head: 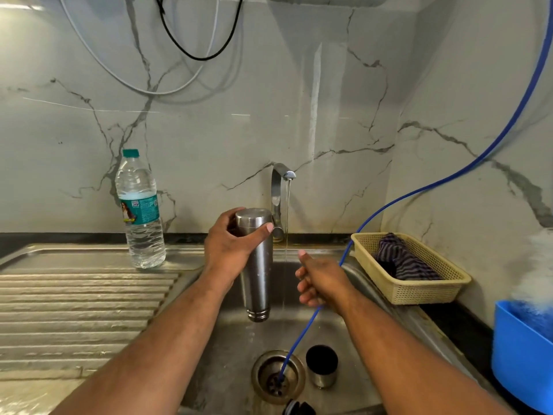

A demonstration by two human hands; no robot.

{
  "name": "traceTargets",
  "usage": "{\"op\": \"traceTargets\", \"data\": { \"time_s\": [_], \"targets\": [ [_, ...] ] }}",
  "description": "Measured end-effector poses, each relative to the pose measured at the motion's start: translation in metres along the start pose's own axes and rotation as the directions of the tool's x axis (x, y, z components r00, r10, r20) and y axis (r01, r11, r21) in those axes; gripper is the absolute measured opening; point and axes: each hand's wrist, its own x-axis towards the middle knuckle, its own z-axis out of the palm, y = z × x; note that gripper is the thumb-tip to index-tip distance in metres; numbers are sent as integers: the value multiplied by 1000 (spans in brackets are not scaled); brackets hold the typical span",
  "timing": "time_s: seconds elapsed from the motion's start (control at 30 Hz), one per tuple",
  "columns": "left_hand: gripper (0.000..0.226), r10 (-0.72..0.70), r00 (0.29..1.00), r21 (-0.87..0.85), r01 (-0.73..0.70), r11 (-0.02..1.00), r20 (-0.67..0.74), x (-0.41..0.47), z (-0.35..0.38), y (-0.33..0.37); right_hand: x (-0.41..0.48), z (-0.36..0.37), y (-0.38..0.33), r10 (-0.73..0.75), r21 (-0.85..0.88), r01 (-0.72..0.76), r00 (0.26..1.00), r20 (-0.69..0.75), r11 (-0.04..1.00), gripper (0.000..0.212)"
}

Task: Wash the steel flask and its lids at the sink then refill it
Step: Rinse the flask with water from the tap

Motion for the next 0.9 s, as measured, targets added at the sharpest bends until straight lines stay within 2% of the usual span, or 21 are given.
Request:
{"op": "traceTargets", "data": {
  "time_s": [0.07, 0.1, 0.17, 0.2, 0.27, 0.37, 0.43, 0.47, 0.5, 0.53, 0.57, 0.6, 0.63, 0.7, 0.73, 0.77, 0.8, 0.83, 0.87, 0.9],
  "targets": [
    [67, 42, 999, 37, -41, 998, -17, -3, 0, 3, -4, 1, -3, -109, -18, 113, 984, 142, 993, 54],
    [68, 61, 998, 50, -59, 997, -27, -3, 0, 4, -6, 2, -3, -150, -74, 172, 960, 238, 982, 59],
    [66, 103, 993, 71, -99, 993, -54, -6, 2, 7, -10, 10, 4, -179, -191, 270, 903, 391, 944, 86],
    [64, 132, 989, 76, -126, 989, -66, -7, 3, 8, -11, 15, 8, -191, -210, 299, 889, 417, 931, 96],
    [62, 232, 968, 94, -224, 970, -91, -11, 3, 16, -16, 21, 4, -298, -136, 374, 873, 387, 918, 97],
    [60, 422, 901, 58, -419, 906, -99, -9, 3, 41, -20, 23, -18, -511, -34, 527, 836, 202, 849, 82],
    [60, 494, 869, 81, -492, 867, -13, -6, 1, 44, -19, 29, -19, -522, -26, 532, 838, 158, 846, 79],
    [61, 435, 899, 125, -438, 890, 50, -6, -1, 36, -19, 32, -14, -468, -92, 490, 864, 184, 867, 80],
    [61, 312, 944, 198, -328, 924, 109, -8, -2, 23, -21, 33, -6, -371, -219, 422, 897, 241, 880, 83],
    [61, 177, 972, 277, -215, 936, 154, -11, -4, 14, -23, 33, 1, -268, -345, 366, 915, 300, 864, 85],
    [60, 104, 979, 316, -157, 936, 178, -13, -7, 9, -23, 31, 3, -228, -401, 352, 918, 324, 846, 86],
    [59, 143, 976, 308, -189, 932, 167, -11, -10, 14, -24, 27, -1, -262, -384, 365, 918, 297, 848, 86],
    [60, 258, 959, 252, -280, 926, 119, -7, -12, 26, -25, 24, -11, -360, -303, 416, 906, 224, 857, 84],
    [58, 516, 856, 137, -516, 846, 39, -2, -16, 63, -28, 28, -29, -543, -61, 549, 835, 89, 834, 78],
    [59, 579, 813, 105, -582, 807, 60, -1, -14, 72, -30, 34, -33, -569, 45, 567, 819, 80, 823, 74],
    [61, 575, 810, 106, -586, 804, 115, -4, -13, 72, -32, 40, -30, -552, 70, 547, 827, 110, 834, 71],
    [62, 474, 863, 158, -500, 851, 175, -9, -12, 61, -34, 45, -23, -475, -4, 483, 862, 177, 876, 71],
    [62, 292, 934, 254, -339, 906, 206, -16, -12, 45, -34, 47, -13, -342, -176, 394, 901, 267, 902, 74],
    [59, 90, 974, 335, -157, 929, 206, -21, -18, 33, -34, 45, -4, -214, -369, 341, 914, 343, 865, 79],
    [57, -47, 981, 365, -27, 931, 191, -22, -27, 26, -30, 40, 0, -157, -506, 336, 919, 363, 794, 82]
  ]
}}
